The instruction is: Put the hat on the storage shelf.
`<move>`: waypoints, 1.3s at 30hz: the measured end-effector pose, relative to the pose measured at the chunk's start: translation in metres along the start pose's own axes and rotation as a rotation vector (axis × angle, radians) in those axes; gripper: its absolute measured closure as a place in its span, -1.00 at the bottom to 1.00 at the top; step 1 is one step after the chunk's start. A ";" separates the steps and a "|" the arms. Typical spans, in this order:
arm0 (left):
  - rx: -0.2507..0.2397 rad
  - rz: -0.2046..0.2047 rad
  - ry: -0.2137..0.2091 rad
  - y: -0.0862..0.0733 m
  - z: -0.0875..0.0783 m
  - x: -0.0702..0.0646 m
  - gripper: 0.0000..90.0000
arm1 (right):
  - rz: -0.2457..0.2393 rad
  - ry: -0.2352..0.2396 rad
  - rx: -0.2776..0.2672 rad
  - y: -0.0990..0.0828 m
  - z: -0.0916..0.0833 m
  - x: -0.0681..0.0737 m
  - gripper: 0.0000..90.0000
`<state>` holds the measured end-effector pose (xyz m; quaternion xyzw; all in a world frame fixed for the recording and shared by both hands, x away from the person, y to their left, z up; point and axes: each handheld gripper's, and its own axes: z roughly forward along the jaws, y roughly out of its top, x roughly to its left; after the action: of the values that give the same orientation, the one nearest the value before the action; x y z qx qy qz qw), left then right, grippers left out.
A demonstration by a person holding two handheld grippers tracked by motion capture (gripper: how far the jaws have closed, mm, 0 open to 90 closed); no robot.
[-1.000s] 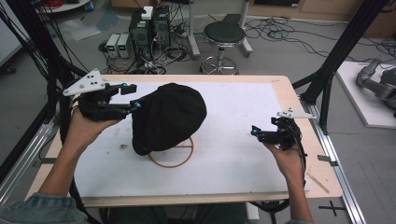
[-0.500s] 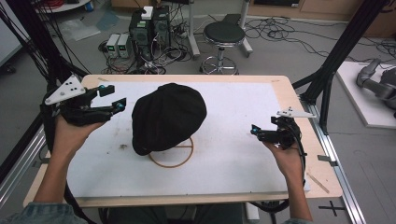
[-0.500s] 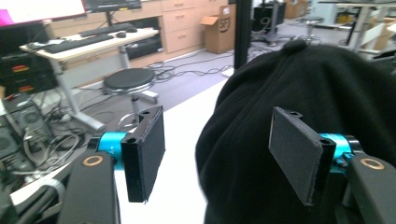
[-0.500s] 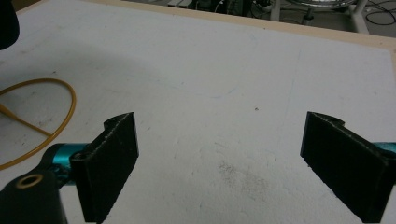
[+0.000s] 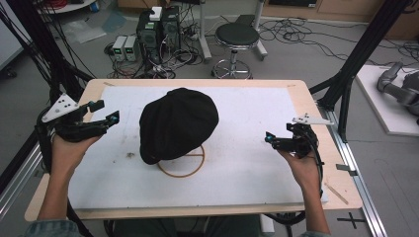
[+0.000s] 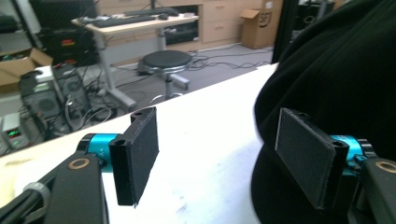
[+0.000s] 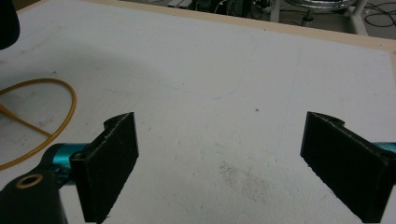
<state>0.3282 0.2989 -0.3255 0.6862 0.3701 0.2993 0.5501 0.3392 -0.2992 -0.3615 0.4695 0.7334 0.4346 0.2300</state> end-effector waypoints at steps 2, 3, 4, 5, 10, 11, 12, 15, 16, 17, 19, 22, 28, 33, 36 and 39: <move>0.002 -0.011 0.019 -0.007 0.000 0.004 -0.33 | -0.005 0.000 0.005 0.000 0.001 0.001 -0.76; 0.010 -0.015 0.024 -0.009 0.000 0.006 -0.33 | -0.007 0.000 0.006 0.000 0.001 0.001 -0.76; 0.016 -0.014 0.035 -0.012 0.000 0.008 -0.33 | -0.008 -0.001 0.005 0.000 0.001 0.002 -0.76; 0.018 -0.013 0.046 -0.014 0.000 0.009 -0.33 | -0.010 -0.001 0.005 0.000 0.001 0.002 -0.76; 0.026 -0.026 0.070 -0.021 -0.001 0.015 -0.34 | -0.014 0.000 0.009 -0.001 0.002 0.004 -0.76; 0.028 -0.026 0.076 -0.022 -0.002 0.016 -0.34 | -0.019 0.001 0.009 -0.001 0.003 0.004 -0.76; 0.029 -0.025 0.079 -0.023 -0.002 0.017 -0.34 | -0.015 0.001 0.012 -0.001 0.003 0.004 -0.76; 0.032 -0.030 0.084 -0.026 -0.003 0.018 -0.35 | -0.018 0.000 0.013 -0.001 0.004 0.005 -0.76; 0.034 -0.030 0.086 -0.027 -0.003 0.018 -0.35 | -0.022 -0.001 0.015 -0.001 0.005 0.005 -0.76; 0.037 -0.029 0.087 -0.028 -0.003 0.019 -0.35 | -0.024 -0.005 0.015 -0.001 0.005 0.005 -0.76; 0.043 -0.030 0.092 -0.030 -0.003 0.019 -0.36 | -0.026 -0.006 0.013 -0.001 0.006 0.005 -0.76; 0.061 -0.032 0.097 -0.034 -0.002 0.018 -0.37 | -0.027 -0.005 0.018 -0.002 0.008 0.006 -0.76; 0.091 -0.035 0.099 -0.044 0.001 0.017 -0.38 | -0.030 -0.002 0.029 -0.003 0.011 0.007 -0.76; 0.109 -0.038 0.099 -0.049 0.003 0.017 -0.38 | -0.029 0.002 0.034 -0.003 0.012 0.008 -0.76; 0.113 -0.040 0.099 -0.050 0.003 0.017 -0.38 | -0.031 0.002 0.037 -0.003 0.013 0.009 -0.76; 0.118 -0.036 0.098 -0.051 0.004 0.017 -0.38 | -0.035 0.001 0.035 -0.003 0.013 0.008 -0.76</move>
<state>0.3316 0.3175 -0.3758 0.6952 0.4261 0.3003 0.4949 0.3437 -0.2866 -0.3703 0.4604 0.7490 0.4179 0.2288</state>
